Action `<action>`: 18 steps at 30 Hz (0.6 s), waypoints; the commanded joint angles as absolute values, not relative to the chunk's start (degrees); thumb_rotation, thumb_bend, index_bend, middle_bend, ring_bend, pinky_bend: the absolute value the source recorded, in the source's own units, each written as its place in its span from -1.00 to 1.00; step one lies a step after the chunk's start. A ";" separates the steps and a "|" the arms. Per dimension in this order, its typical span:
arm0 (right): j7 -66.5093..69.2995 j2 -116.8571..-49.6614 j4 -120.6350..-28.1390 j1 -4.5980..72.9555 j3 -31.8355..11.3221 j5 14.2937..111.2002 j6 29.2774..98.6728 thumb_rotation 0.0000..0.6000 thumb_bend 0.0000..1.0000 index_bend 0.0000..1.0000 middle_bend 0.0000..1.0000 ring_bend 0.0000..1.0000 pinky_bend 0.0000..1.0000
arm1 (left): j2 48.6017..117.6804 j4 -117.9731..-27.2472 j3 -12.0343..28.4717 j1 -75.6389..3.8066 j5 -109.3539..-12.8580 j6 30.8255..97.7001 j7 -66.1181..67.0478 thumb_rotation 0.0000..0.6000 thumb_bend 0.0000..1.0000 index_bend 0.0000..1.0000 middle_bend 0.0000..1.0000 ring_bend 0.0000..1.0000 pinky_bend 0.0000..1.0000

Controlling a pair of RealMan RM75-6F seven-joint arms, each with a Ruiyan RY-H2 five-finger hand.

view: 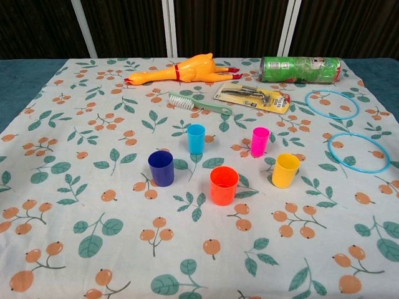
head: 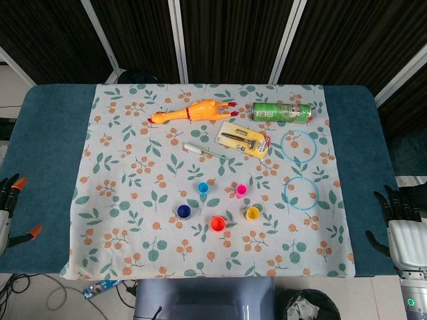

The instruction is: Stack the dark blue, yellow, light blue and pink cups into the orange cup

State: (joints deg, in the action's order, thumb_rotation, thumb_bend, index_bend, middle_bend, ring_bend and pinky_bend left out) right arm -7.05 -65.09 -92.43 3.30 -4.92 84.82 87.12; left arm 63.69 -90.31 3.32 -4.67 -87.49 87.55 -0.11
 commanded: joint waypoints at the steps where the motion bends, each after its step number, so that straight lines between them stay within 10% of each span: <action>1: -6.89 -65.02 -92.60 3.40 -4.75 84.82 86.73 1.00 -0.36 -0.77 -0.91 -0.91 -0.81 | 63.45 -90.03 2.95 -4.84 -88.57 87.73 -1.08 1.00 -0.89 -0.76 -0.98 -1.00 -1.00; 18: -8.00 -65.32 -92.94 3.36 -4.84 84.13 86.52 1.00 -0.36 -0.77 -0.91 -0.90 -0.81 | 58.81 -95.77 7.44 -23.55 -91.60 64.66 -0.30 1.00 -0.76 -0.65 -0.96 -1.00 -1.00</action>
